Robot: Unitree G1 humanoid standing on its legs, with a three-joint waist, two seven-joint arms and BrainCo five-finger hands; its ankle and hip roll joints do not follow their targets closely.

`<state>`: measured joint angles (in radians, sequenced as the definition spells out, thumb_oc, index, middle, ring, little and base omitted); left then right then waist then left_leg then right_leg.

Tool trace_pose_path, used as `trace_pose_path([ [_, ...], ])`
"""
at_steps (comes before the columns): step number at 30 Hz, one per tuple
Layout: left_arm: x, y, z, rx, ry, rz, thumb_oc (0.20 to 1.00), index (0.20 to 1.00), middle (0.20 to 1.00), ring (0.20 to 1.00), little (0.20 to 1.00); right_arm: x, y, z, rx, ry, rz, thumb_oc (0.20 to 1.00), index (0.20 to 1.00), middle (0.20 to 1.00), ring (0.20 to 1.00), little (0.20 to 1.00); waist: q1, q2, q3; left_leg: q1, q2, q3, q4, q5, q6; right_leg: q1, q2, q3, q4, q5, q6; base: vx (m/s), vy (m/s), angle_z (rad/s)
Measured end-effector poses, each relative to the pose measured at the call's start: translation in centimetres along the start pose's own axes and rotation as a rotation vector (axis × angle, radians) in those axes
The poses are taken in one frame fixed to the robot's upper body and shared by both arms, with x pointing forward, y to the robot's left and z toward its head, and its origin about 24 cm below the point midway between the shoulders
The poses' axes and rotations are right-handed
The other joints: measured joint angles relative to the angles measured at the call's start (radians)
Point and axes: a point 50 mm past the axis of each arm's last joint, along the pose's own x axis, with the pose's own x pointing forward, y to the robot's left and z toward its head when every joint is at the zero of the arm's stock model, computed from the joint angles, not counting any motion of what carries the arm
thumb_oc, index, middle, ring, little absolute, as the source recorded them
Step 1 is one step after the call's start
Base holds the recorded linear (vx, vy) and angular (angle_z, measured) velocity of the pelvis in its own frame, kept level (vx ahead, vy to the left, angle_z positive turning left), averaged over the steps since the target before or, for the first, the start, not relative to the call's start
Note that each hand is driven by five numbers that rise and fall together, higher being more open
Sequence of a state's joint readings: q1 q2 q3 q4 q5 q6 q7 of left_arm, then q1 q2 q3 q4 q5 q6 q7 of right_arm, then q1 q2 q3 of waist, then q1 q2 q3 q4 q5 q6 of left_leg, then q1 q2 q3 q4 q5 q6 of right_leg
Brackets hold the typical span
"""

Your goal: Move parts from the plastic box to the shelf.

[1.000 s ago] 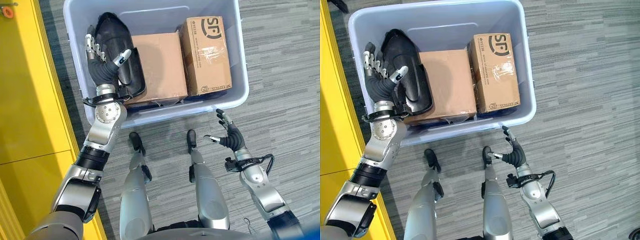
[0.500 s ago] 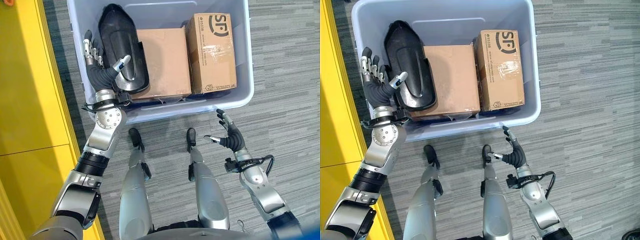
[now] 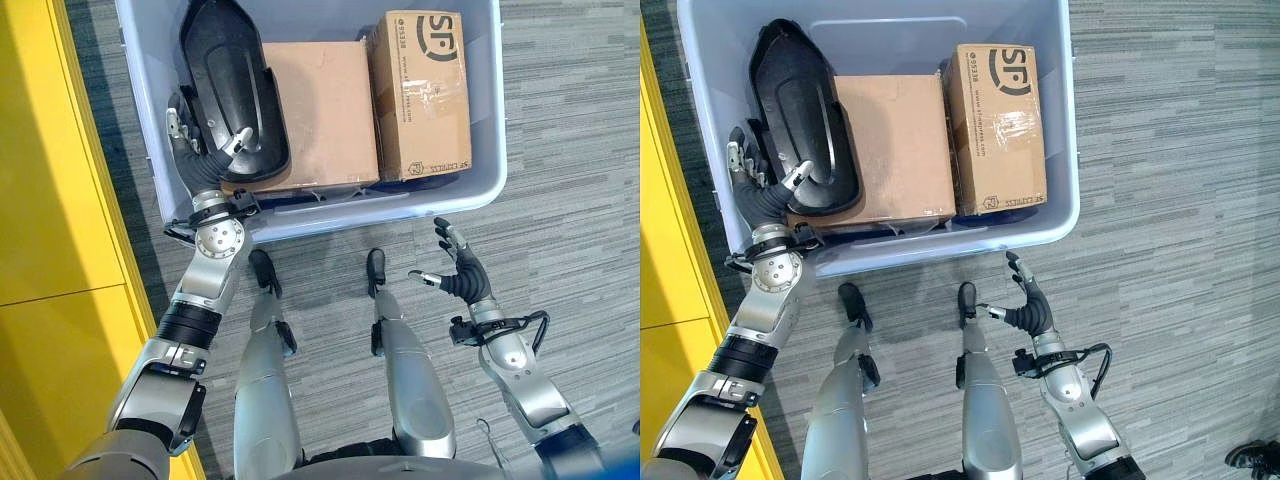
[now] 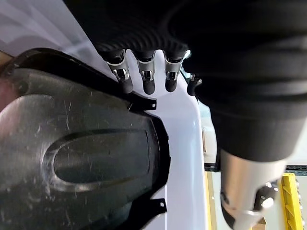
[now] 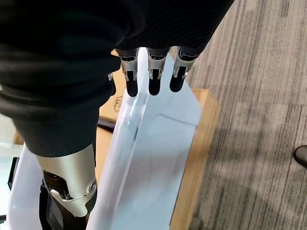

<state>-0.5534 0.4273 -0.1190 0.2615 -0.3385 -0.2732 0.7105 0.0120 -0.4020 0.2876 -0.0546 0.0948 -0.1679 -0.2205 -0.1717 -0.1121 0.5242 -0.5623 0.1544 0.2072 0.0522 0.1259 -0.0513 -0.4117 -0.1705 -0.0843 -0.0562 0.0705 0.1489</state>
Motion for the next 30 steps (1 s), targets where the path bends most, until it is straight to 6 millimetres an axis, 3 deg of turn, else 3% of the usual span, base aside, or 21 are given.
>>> trace_pose_path([
  [6, 0.3, 0.3, -0.5, 0.039, 0.008, 0.029, 1.0, 1.0, 1.0, 1.0, 1.0, -0.1, 0.1, 0.0, -0.008, 0.0, 0.009, 1.0, 1.0, 1.0, 1.0, 1.0, 0.0, -0.002, 0.0, -0.012, 0.0, -0.004, 0.0, 0.003, 0.0, -0.01, 0.001, -0.006, 0.0, 0.001, 0.0, 0.0, 0.001, 0.01],
  [9, 1.4, 0.7, -0.9, 0.102, 0.008, 0.068, 1.0, 1.0, 1.0, 1.0, 1.0, -0.1, 0.2, 0.0, -0.007, 0.0, 0.013, 1.0, 1.0, 1.0, 1.0, 1.0, -0.002, -0.002, 0.0, -0.013, 0.002, -0.004, 0.0, 0.003, 0.0, -0.011, 0.003, -0.006, 0.0, 0.002, -0.001, 0.0, 0.0, 0.0],
  [21, 4.2, -0.1, 0.3, 0.157, -0.019, 0.057, 1.0, 1.0, 1.0, 1.0, 1.0, -0.9, 0.1, -0.5, -0.026, 0.019, 0.024, 1.0, 1.0, 1.0, 1.0, 1.0, -0.008, -0.006, -0.001, -0.041, 0.003, -0.005, 0.0, 0.01, 0.001, -0.04, 0.004, -0.005, -0.001, 0.01, -0.002, 0.0, 0.0, 0.0],
  [30, 4.2, 0.3, -0.1, 0.198, 0.003, 0.053, 1.0, 1.0, 1.0, 1.0, 1.0, -0.9, 0.0, -0.5, -0.031, 0.018, 0.025, 1.0, 1.0, 1.0, 1.0, 1.0, -0.021, -0.006, -0.001, -0.054, 0.003, -0.004, -0.003, 0.018, 0.002, -0.055, 0.005, -0.003, -0.001, 0.017, -0.002, 0.0, 0.0, 0.0],
])
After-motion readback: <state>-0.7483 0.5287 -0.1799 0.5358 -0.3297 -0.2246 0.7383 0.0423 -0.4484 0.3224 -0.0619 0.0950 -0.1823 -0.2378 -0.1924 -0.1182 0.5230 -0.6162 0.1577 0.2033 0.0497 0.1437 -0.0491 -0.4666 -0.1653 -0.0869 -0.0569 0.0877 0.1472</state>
